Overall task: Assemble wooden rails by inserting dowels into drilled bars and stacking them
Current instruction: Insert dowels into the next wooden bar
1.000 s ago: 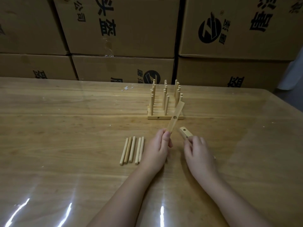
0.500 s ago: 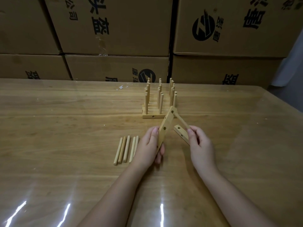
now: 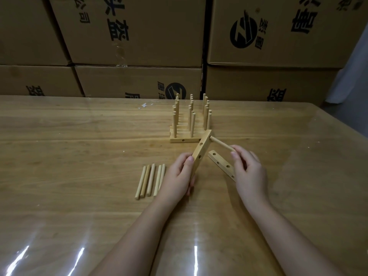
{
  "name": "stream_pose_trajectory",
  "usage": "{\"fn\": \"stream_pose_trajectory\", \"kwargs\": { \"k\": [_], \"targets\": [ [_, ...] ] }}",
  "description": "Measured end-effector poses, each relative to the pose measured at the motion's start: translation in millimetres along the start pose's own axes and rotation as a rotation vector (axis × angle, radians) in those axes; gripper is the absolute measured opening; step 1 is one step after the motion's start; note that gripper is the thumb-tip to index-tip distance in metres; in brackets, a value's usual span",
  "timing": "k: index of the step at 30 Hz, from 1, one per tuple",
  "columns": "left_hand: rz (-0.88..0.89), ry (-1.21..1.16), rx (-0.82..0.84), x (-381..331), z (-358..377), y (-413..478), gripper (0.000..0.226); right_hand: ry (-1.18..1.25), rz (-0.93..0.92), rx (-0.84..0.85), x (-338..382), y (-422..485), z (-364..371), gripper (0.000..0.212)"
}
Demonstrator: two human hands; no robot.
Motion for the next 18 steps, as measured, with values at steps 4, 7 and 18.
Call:
{"fn": "stream_pose_trajectory", "kwargs": {
  "k": [4,7,18],
  "targets": [
    [0.009,0.038,-0.004,-0.5,0.0,-0.2,0.019,-0.1,-0.059,-0.022,6.6,-2.0,-4.0,0.025],
    [0.018,0.063,-0.009,0.2,0.0,-0.2,0.018,-0.169,-0.081,-0.031,11.6,-2.4,-5.8,0.026],
    [0.017,0.262,-0.046,2.9,-0.9,0.0,0.018,-0.292,-0.096,-0.035,18.4,-3.1,-8.1,0.023]
  ]
}}
Point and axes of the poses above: each hand's wrist, its own y-axis towards the middle knuckle, its own z-axis out of the palm, x = y × z, the point moved 6 cm from there along y, towards the middle knuckle, and after that the axes turned 15 degrees about x, right-handed, at the moved point
